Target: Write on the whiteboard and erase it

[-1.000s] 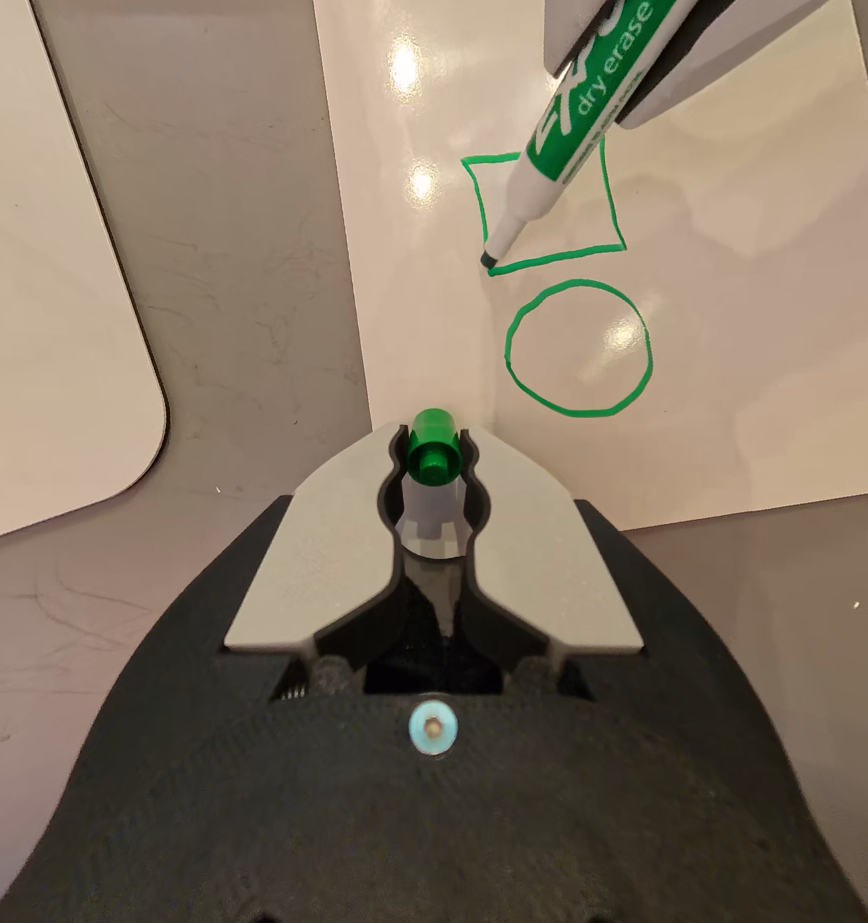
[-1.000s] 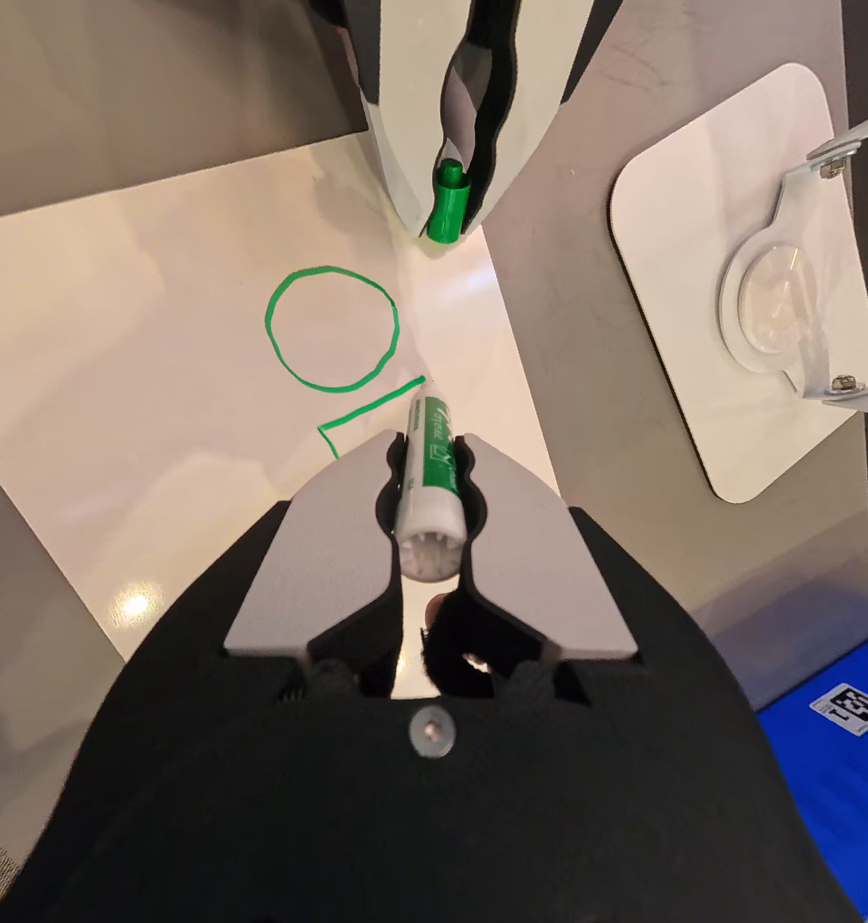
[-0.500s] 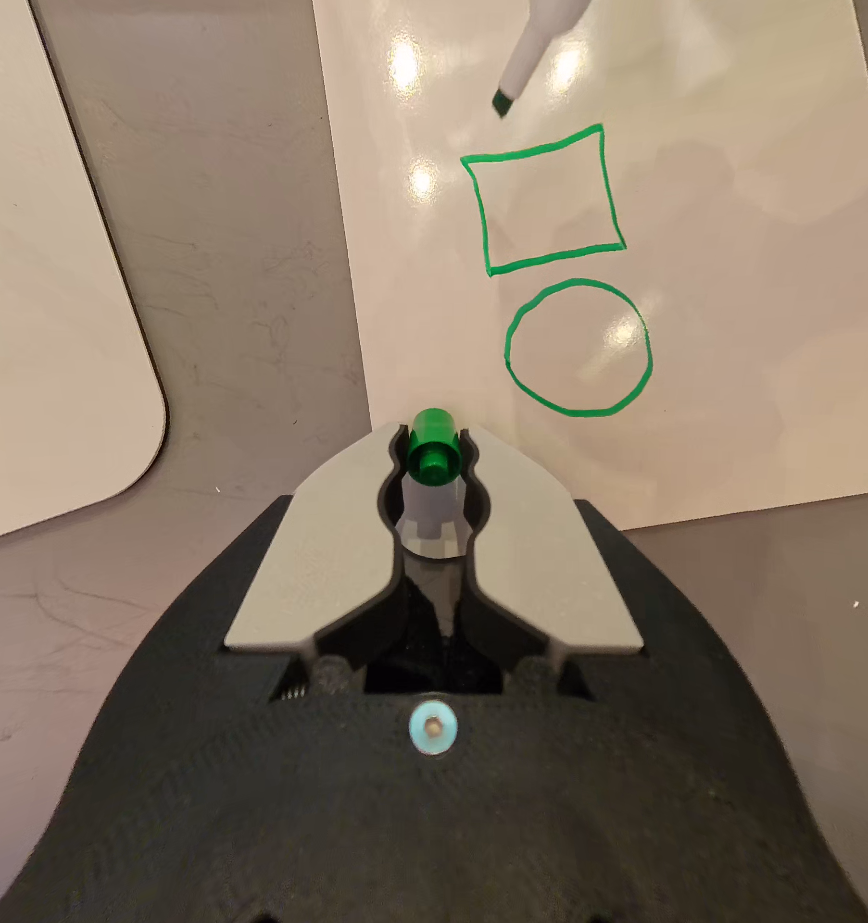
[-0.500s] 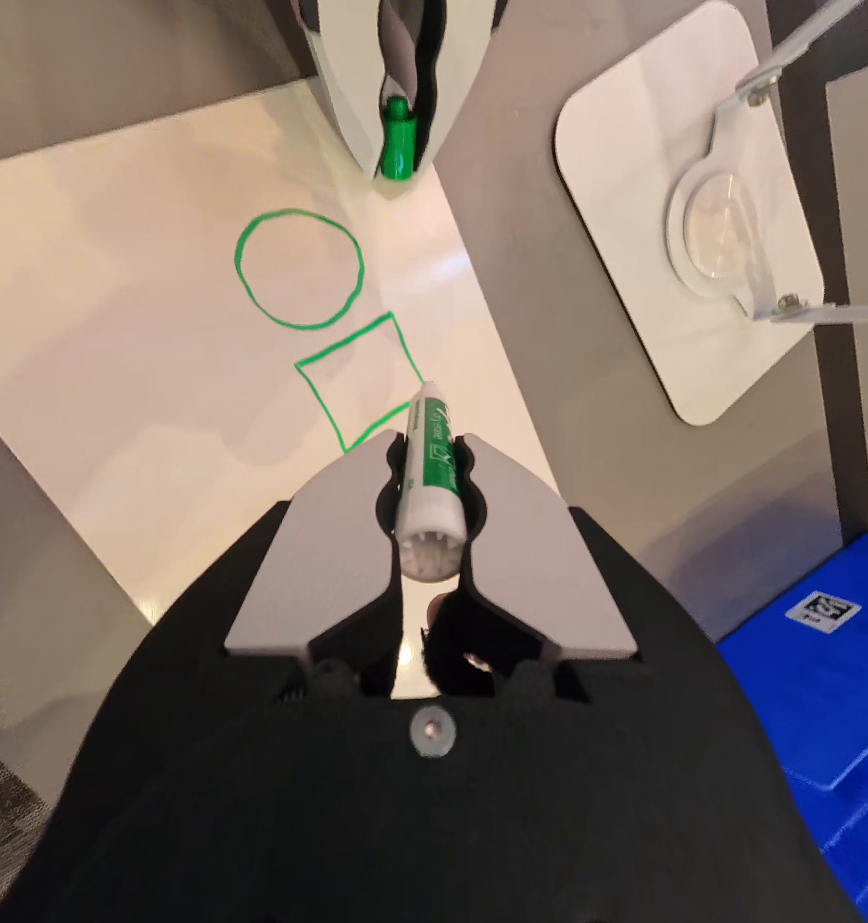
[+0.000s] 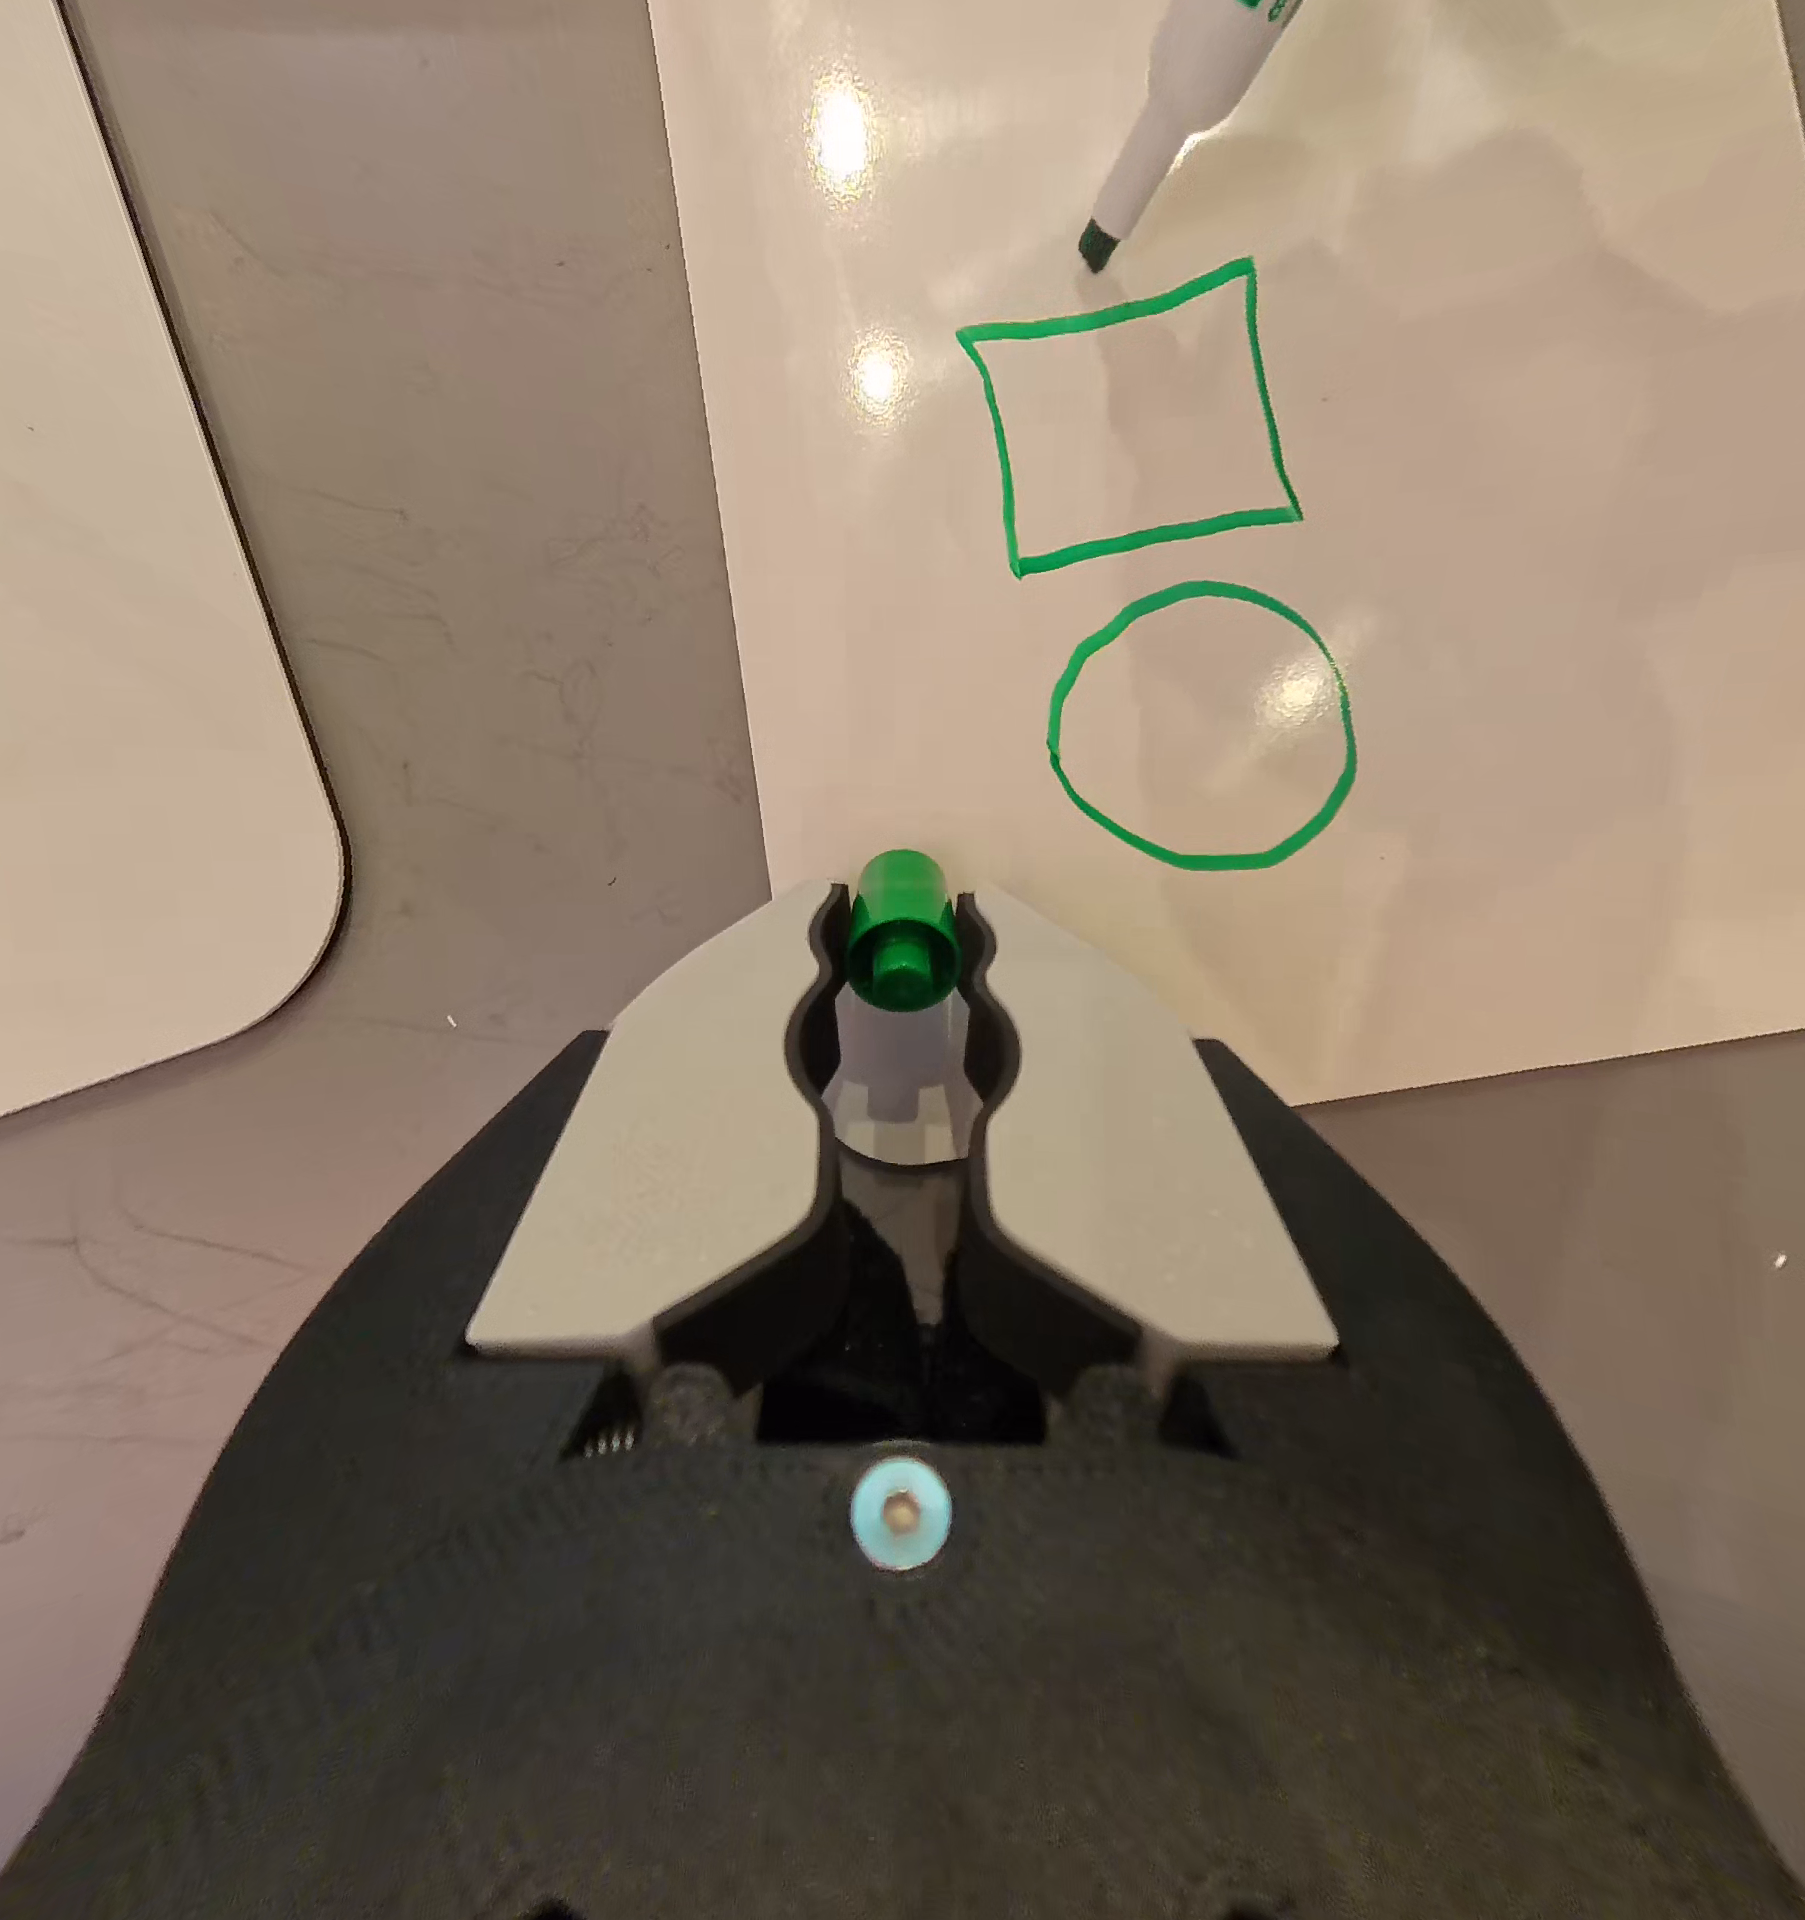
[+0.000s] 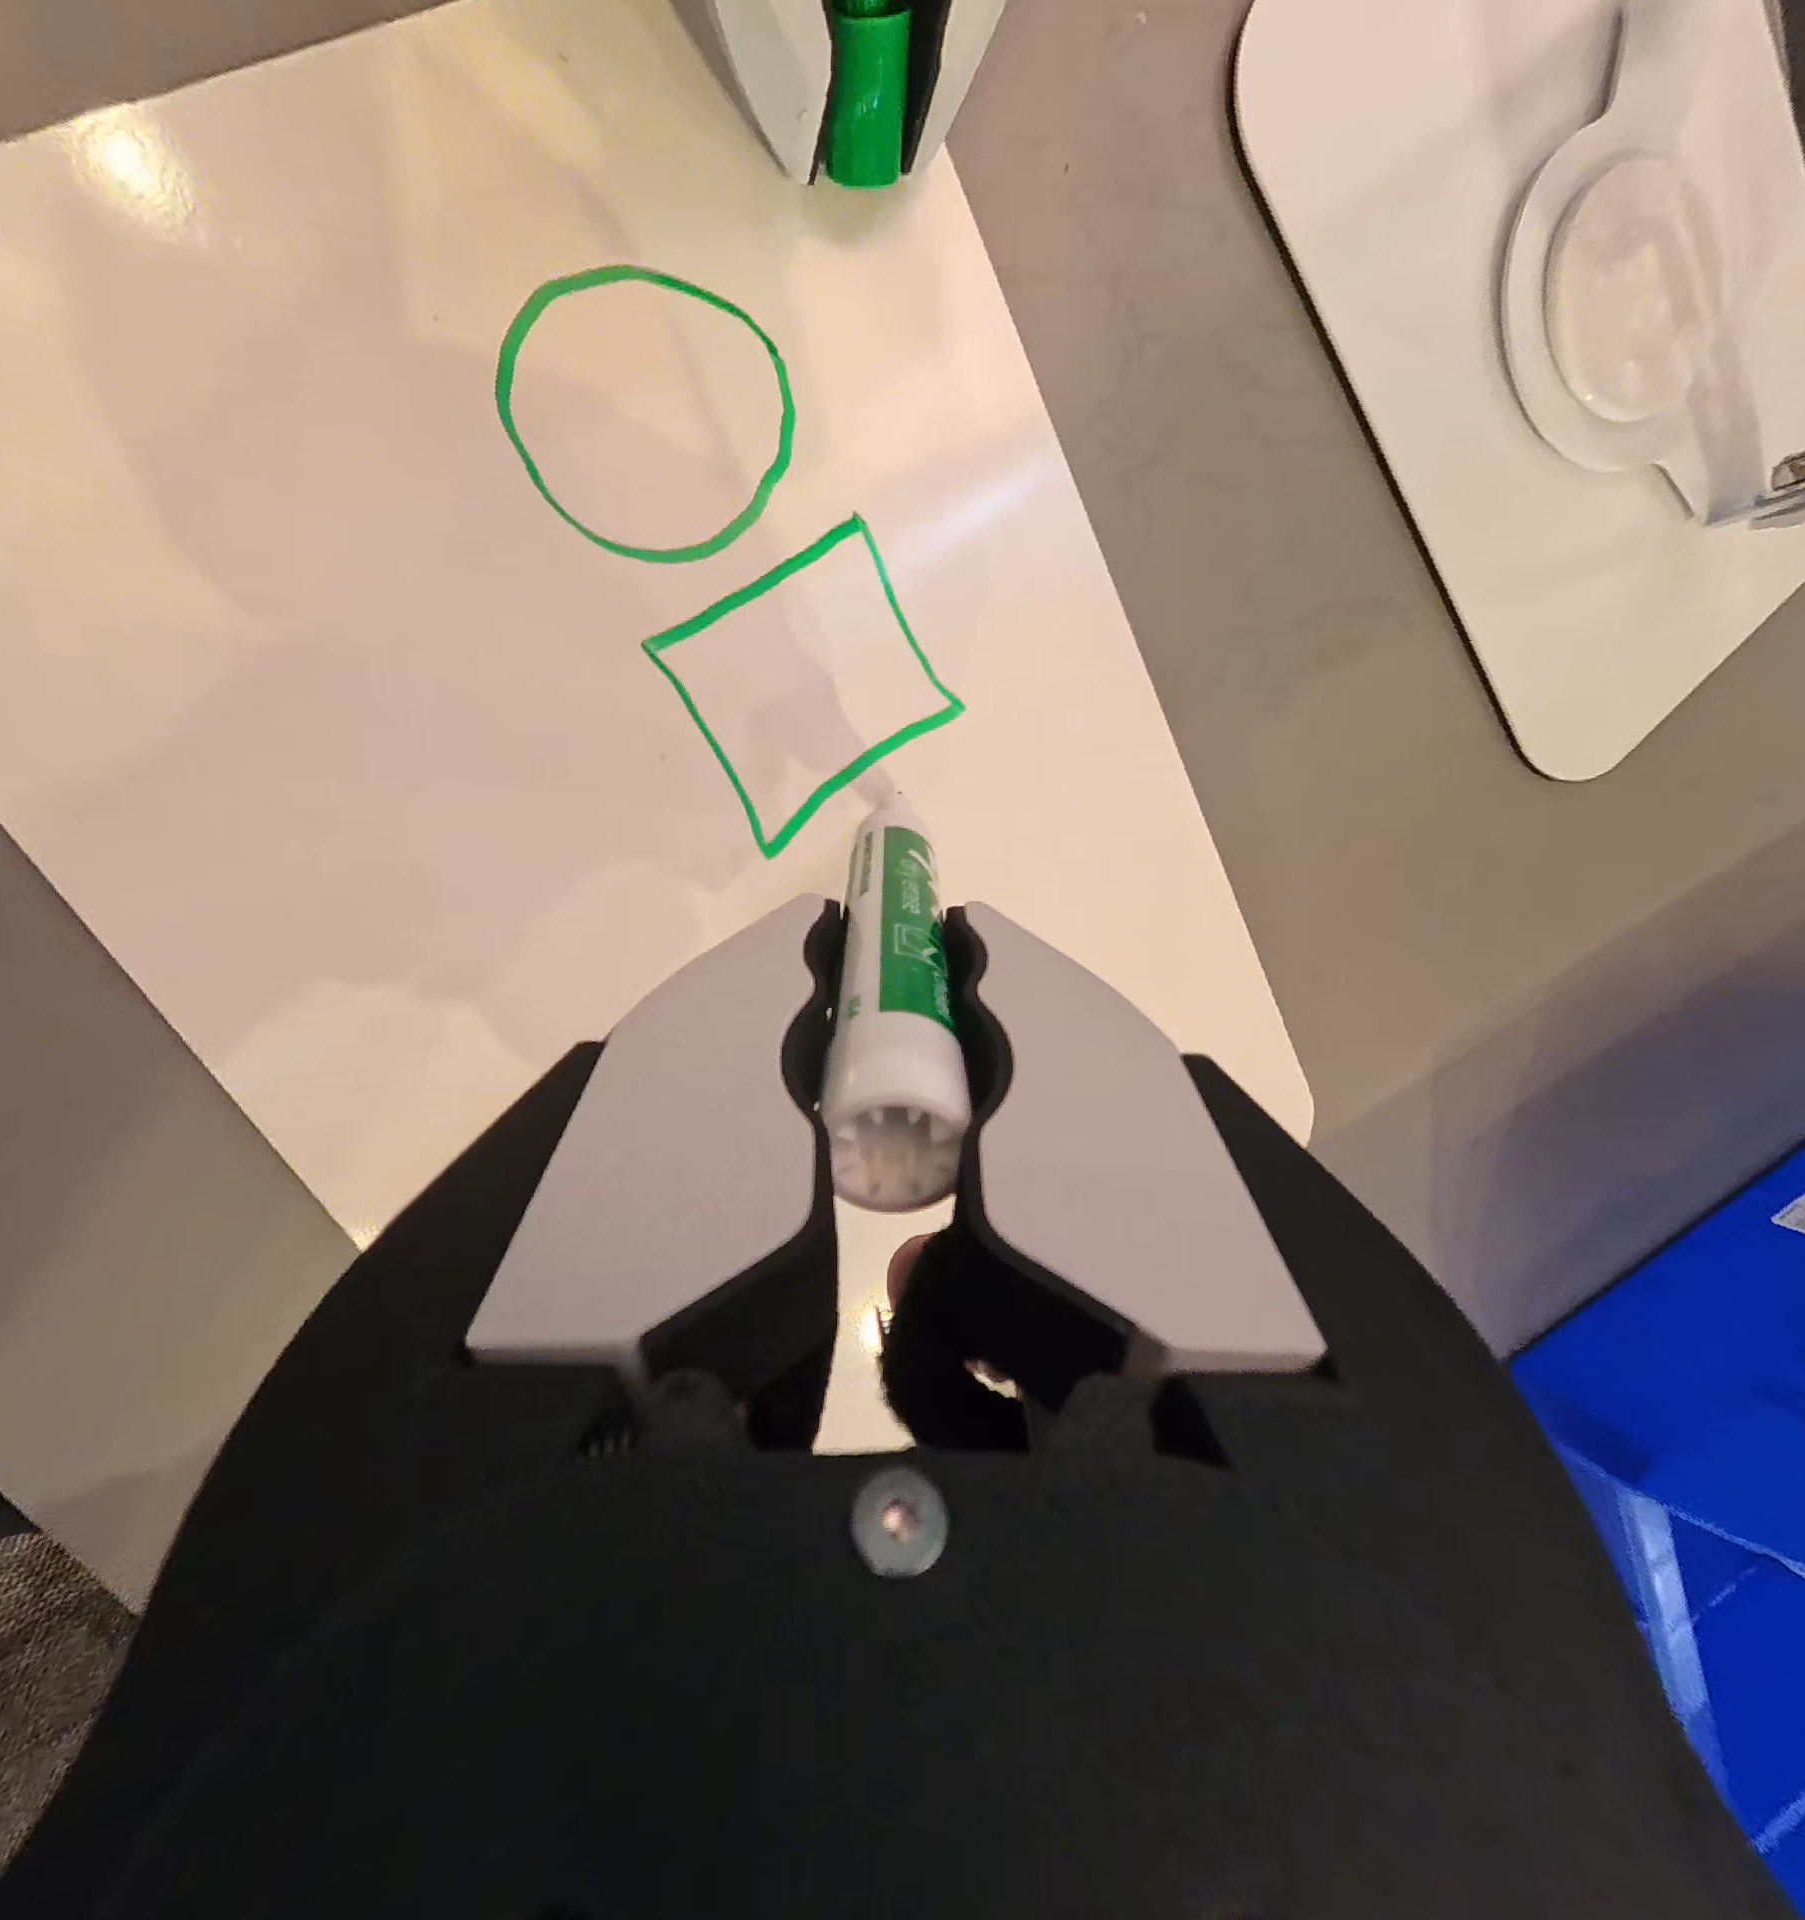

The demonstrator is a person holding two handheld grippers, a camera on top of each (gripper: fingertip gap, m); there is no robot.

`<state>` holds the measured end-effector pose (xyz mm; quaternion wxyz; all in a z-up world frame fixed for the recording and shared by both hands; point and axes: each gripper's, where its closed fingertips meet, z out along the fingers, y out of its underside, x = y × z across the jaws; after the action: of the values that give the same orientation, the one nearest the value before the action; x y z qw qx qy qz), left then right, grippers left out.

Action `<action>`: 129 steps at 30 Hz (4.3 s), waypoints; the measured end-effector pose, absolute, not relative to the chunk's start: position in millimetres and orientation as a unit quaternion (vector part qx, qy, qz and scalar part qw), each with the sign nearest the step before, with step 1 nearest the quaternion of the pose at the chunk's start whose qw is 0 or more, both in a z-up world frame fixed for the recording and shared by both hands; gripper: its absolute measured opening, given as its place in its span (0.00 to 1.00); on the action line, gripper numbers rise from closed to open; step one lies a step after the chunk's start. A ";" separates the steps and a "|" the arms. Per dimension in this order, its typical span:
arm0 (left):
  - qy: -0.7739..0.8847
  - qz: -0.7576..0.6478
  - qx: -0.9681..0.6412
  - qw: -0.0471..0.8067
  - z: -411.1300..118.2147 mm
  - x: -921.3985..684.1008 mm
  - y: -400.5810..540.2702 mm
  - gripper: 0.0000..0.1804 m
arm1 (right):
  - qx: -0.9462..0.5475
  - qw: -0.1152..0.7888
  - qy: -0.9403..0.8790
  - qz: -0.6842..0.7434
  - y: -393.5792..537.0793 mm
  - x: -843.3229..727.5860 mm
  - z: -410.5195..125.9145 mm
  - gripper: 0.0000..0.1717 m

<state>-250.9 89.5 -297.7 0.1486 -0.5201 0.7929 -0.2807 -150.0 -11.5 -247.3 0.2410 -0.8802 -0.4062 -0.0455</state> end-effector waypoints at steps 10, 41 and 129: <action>0.792 -0.283 -0.520 0.148 -297.5 -251.0 89.4 0.11 | -0.886 0.232 -0.396 -0.057 -16.4 -134.7 -247.2 0.12; 0.792 -0.284 -0.519 0.149 -297.5 -250.3 88.9 0.11 | -0.893 0.242 -0.374 -0.070 -10.6 -109.1 -240.4 0.12; 0.793 -0.282 -0.519 0.148 -297.5 -249.4 87.3 0.11 | -0.909 0.226 -0.339 -0.085 -69.1 -78.7 -247.1 0.12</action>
<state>-249.4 87.3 -297.5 0.1480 -0.5190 0.7931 -0.2824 -78.7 -69.1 -247.1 0.2255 -0.9094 -0.3390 -0.0854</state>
